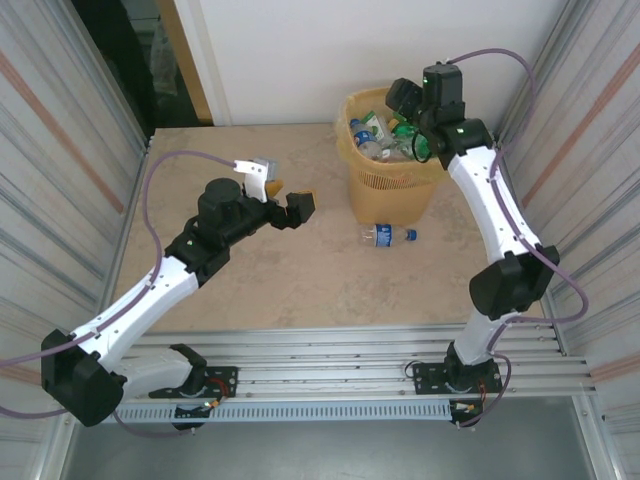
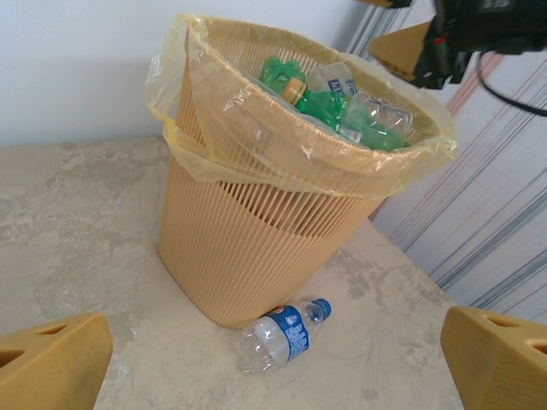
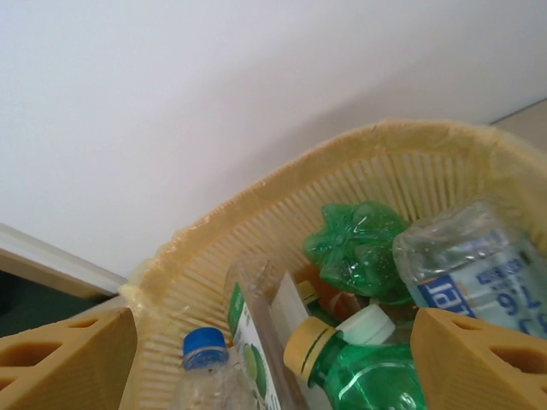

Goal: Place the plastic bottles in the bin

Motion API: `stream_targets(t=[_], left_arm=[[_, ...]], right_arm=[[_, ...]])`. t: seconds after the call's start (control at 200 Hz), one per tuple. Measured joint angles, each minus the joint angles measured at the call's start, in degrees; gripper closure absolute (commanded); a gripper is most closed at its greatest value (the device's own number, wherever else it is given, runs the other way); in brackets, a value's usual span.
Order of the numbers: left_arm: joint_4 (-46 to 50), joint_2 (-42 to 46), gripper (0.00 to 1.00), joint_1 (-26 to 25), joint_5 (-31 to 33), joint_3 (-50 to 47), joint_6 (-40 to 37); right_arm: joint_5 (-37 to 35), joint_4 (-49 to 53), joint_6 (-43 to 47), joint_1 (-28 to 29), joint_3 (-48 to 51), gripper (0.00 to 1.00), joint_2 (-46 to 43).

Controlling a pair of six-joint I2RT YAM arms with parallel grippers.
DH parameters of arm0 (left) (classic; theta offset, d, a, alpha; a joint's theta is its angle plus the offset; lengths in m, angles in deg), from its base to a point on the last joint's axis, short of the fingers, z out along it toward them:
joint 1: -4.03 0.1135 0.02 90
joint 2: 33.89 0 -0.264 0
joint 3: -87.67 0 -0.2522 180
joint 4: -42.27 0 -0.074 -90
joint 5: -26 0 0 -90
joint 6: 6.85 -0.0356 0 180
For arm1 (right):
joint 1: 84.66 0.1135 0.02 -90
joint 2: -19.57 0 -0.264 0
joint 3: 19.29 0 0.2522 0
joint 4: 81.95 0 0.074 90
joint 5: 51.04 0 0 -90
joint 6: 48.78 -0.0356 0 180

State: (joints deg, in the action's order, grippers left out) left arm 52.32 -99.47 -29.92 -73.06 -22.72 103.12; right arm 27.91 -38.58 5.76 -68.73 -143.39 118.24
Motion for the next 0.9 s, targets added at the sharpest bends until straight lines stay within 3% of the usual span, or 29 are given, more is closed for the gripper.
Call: stream_targets(t=[0.14,0.441,0.701,0.902], left_arm=[[0.02,0.11,0.01,0.26,0.98,-0.55,0.46],[0.09,1.03,0.01,0.55,3.32,-2.25,2.03],[0.09,1.40,0.01,1.01,5.35,-4.04,3.43],[0.55,1.53,0.01,1.03,6.69,-5.01,4.31]], right_arm=[[-1.25,1.81,1.55,0.48,5.38,0.14,-6.97],[-5.88,6.71,-0.87,2.45,27.80,0.11,-28.04],[-9.81,12.00,-10.56,10.38,44.63,0.07,-41.16],[-9.90,12.31,-20.28,15.10,57.05,0.02,-43.60]])
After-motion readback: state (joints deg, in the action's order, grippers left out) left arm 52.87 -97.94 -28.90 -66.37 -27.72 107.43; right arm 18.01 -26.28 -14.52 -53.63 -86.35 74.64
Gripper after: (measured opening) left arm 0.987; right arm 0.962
